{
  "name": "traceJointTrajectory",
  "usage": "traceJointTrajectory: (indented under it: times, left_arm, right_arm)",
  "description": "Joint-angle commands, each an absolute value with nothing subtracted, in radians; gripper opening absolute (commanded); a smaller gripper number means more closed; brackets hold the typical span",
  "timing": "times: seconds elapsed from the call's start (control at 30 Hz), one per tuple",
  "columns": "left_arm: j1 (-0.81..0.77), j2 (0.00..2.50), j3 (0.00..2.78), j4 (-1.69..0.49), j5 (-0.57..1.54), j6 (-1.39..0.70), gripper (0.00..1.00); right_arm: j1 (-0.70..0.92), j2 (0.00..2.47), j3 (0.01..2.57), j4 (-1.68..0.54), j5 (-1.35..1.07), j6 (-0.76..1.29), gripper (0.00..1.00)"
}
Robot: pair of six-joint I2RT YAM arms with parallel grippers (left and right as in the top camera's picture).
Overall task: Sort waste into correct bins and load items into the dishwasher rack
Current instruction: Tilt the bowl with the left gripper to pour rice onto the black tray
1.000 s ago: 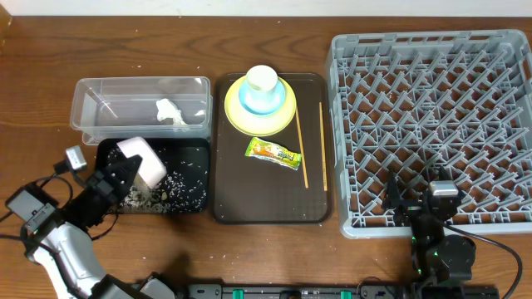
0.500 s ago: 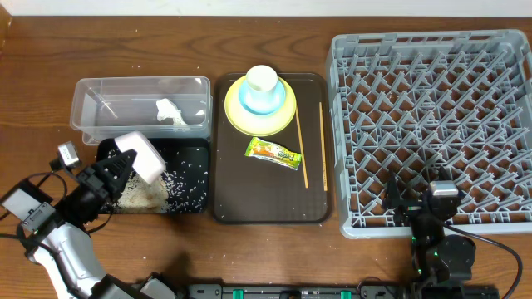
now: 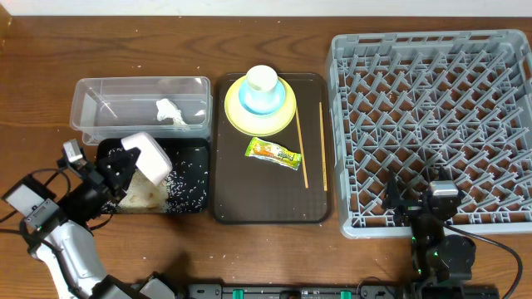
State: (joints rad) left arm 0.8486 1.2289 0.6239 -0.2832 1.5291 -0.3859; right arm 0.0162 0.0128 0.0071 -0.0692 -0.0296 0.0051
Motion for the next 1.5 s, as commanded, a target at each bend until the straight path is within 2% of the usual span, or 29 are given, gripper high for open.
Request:
traceJointTrajectory:
  times: [0.0, 0.3, 0.4, 0.53, 0.63, 0.7, 0.77, 0.93, 1.0, 1.1, 1.17, 1.27, 1.37, 1.47]
  left_arm:
    - [0.841, 1.234, 0.625, -0.278, 1.511, -0.425, 0.06]
    - [0.823, 1.234, 0.626, -0.225, 1.481, -0.509, 0.06]
    - [0.826, 1.234, 0.626, -0.162, 1.410, -0.511, 0.06]
    - [0.812, 1.234, 0.626, -0.147, 1.412, -0.609, 0.06]
    - [0.781, 1.233, 0.626, -0.100, 1.418, -0.590, 0.06]
    - [0.784, 1.235, 0.626, -0.042, 1.351, -0.588, 0.06]
    - [0.780, 1.234, 0.626, -0.039, 1.367, -0.691, 0.06]
    - [0.743, 1.235, 0.626, 0.019, 1.345, -0.624, 0.06]
    - [0.738, 1.234, 0.626, 0.015, 1.407, -0.704, 0.06]
    - [0.699, 1.232, 0.625, 0.045, 1.469, -0.647, 0.06]
    - [0.701, 1.235, 0.625, 0.041, 1.406, -0.580, 0.06]
    - [0.700, 1.237, 0.625, 0.015, 1.405, -0.702, 0.06]
    - [0.678, 1.235, 0.625, 0.063, 1.434, -0.672, 0.06]
    - [0.714, 1.236, 0.625, 0.090, 1.356, -0.676, 0.06]
  right_arm:
    - [0.017, 0.012, 0.006, -0.072, -0.031, -0.009, 0.99]
    - [0.017, 0.012, 0.006, -0.072, -0.031, -0.009, 0.99]
    - [0.017, 0.012, 0.006, -0.072, -0.031, -0.009, 0.99]
    - [0.017, 0.012, 0.006, -0.072, -0.031, -0.009, 0.99]
    - [0.017, 0.012, 0.006, -0.072, -0.031, -0.009, 0.99]
    - [0.017, 0.012, 0.006, -0.072, -0.031, -0.009, 0.99]
    - [0.017, 0.012, 0.006, -0.072, -0.030, -0.009, 0.99]
    - [0.017, 0.012, 0.006, -0.072, -0.031, -0.009, 0.99]
    - [0.017, 0.012, 0.006, -0.072, -0.031, -0.009, 0.99]
    - [0.017, 0.012, 0.006, -0.072, -0.031, -0.009, 0.99]
    - [0.017, 0.012, 0.006, -0.072, -0.031, -0.009, 0.99]
    - [0.017, 0.012, 0.006, -0.072, -0.031, -0.009, 0.99]
    - [0.017, 0.012, 0.006, -0.072, -0.031, -0.009, 0.99]
    - [0.017, 0.012, 0.006, -0.072, -0.031, -0.009, 0.99]
